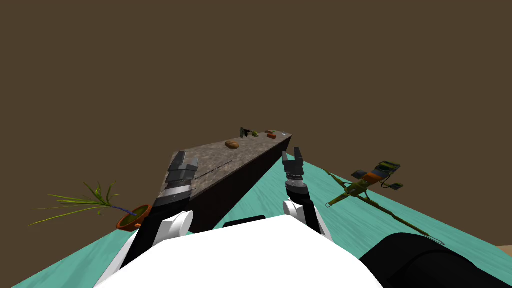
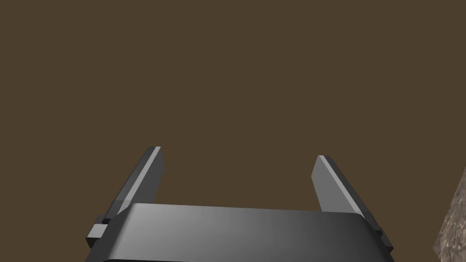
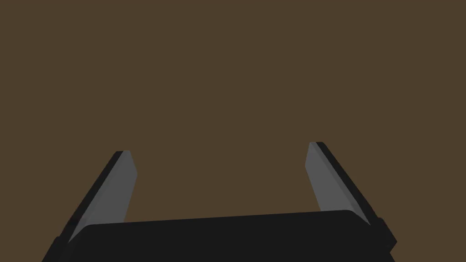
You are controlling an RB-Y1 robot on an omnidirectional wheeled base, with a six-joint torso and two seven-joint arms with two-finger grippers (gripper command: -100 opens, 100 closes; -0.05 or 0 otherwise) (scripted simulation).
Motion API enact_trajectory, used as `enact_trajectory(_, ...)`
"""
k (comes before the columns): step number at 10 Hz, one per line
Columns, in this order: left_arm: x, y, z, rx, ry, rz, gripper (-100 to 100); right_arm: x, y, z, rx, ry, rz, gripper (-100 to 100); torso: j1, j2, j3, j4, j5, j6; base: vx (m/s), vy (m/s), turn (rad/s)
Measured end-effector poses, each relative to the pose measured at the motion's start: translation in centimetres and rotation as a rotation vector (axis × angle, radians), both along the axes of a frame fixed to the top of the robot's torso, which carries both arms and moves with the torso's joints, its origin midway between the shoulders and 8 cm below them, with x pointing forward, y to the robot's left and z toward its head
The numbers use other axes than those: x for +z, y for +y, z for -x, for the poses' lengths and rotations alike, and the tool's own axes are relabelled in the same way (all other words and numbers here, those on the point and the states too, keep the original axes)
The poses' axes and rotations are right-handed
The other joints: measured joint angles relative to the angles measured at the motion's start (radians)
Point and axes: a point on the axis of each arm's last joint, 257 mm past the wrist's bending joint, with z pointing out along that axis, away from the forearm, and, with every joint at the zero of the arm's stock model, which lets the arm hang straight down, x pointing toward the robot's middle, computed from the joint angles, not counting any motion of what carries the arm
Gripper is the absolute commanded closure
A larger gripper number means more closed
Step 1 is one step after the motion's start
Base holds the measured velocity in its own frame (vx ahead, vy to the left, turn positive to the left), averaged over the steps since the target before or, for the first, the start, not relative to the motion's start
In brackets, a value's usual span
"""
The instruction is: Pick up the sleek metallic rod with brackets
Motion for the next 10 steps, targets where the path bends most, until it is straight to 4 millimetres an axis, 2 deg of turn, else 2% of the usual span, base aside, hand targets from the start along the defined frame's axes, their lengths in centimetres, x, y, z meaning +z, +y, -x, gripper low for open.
enact_trajectory(4, -1.3, 0.2, -0.6, -0.043, 0.064, -0.028, -100, 0.0, 0.0, 0.0, 0.000, 0.000, 0.000, 0, 0.000, -0.001, -0.001, 0.000, 0.000, 0.000, 0.020, -0.011, -0.018)
enact_trajectory(10, -4.9, 2.0, -2.5, -0.097, 0.225, 0.033, -100, 0.0, 0.0, 0.0, 0.000, 0.000, 0.000, 0, -0.001, -0.002, -0.001, 0.000, 0.000, 0.000, 0.033, -0.016, -0.028)
